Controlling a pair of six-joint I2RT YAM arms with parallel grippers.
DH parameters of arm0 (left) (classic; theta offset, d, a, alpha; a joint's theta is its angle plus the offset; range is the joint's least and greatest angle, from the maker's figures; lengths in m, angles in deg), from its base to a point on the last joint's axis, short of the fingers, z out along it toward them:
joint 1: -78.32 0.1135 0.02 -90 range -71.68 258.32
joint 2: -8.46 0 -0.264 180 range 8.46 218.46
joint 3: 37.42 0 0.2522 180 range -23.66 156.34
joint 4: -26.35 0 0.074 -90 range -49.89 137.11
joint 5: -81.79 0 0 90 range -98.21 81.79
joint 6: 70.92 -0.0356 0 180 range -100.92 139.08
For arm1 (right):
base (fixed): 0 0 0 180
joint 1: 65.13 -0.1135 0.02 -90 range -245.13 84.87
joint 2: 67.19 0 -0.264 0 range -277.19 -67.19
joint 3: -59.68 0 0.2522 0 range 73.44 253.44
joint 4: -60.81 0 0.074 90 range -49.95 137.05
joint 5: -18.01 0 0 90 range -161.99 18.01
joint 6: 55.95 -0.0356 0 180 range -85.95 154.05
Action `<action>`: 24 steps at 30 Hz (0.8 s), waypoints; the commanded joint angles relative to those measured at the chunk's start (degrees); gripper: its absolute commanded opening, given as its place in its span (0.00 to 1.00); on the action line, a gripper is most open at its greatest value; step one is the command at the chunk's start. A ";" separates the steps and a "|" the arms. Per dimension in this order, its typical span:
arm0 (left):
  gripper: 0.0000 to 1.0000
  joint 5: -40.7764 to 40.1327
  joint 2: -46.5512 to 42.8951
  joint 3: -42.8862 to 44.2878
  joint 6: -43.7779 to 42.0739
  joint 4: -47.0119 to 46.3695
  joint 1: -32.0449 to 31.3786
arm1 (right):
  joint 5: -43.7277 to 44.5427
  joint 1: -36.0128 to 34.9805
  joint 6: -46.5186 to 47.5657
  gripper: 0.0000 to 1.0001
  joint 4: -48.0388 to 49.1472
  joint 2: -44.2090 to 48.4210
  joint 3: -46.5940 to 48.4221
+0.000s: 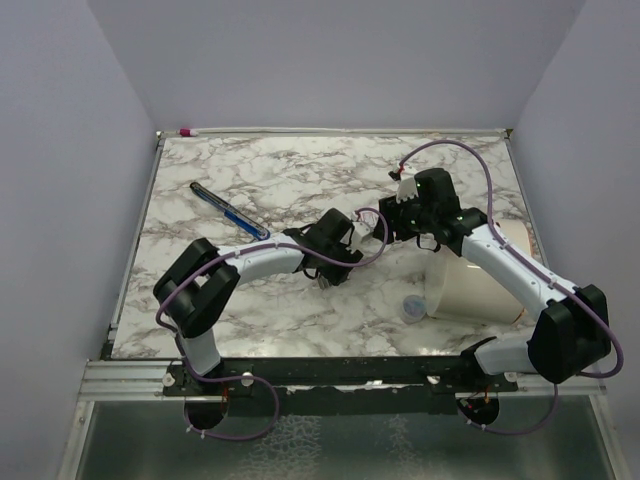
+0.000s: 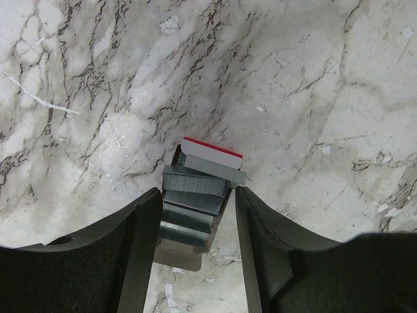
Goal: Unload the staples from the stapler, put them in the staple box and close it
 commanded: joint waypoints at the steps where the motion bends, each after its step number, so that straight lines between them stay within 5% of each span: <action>1: 0.52 -1.42 1.76 2.36 -0.70 0.53 -0.31 | -1.94 -0.54 0.18 0.54 0.70 -0.49 -0.49; 24: 0.50 -2.49 3.04 3.50 -2.10 1.80 -0.33 | -2.21 -0.54 0.27 0.54 0.53 -0.68 -0.58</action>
